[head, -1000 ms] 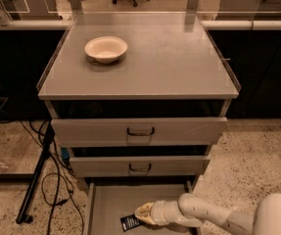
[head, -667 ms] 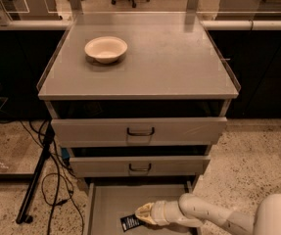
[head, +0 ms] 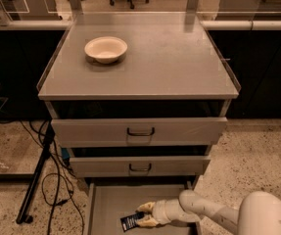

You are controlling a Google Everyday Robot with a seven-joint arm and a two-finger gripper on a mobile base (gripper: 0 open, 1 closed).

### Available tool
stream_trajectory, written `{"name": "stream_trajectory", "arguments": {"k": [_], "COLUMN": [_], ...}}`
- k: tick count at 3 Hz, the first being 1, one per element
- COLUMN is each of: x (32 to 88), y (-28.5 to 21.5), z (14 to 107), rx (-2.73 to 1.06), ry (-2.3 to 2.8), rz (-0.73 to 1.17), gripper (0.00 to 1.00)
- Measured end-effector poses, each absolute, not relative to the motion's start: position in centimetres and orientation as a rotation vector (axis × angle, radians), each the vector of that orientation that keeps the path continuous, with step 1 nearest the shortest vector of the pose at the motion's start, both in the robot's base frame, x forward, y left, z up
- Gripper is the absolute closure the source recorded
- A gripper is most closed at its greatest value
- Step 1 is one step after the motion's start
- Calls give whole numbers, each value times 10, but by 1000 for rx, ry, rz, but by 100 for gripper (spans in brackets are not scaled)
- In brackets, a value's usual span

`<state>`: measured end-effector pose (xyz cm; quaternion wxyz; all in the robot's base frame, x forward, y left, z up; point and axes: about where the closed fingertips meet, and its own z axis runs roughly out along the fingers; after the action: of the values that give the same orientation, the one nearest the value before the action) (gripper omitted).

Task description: Pick rxbar blueberry from bottom drawer and place on counter

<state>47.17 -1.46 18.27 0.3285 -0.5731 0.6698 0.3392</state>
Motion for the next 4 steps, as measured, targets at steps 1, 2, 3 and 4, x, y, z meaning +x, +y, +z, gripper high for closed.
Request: {"name": "stream_trajectory", "arguments": {"k": [1,2,3,4], "x": [480,480,480,477], "y": [-20,-17,-11,-9], "z": [185,184,180,178], "rx": [-1502,-1499,-1493,-1531], "ry": [1744,1750,1764,1820], "rz": [893,902,921,882], "gripper": [0,0,0,0]}}
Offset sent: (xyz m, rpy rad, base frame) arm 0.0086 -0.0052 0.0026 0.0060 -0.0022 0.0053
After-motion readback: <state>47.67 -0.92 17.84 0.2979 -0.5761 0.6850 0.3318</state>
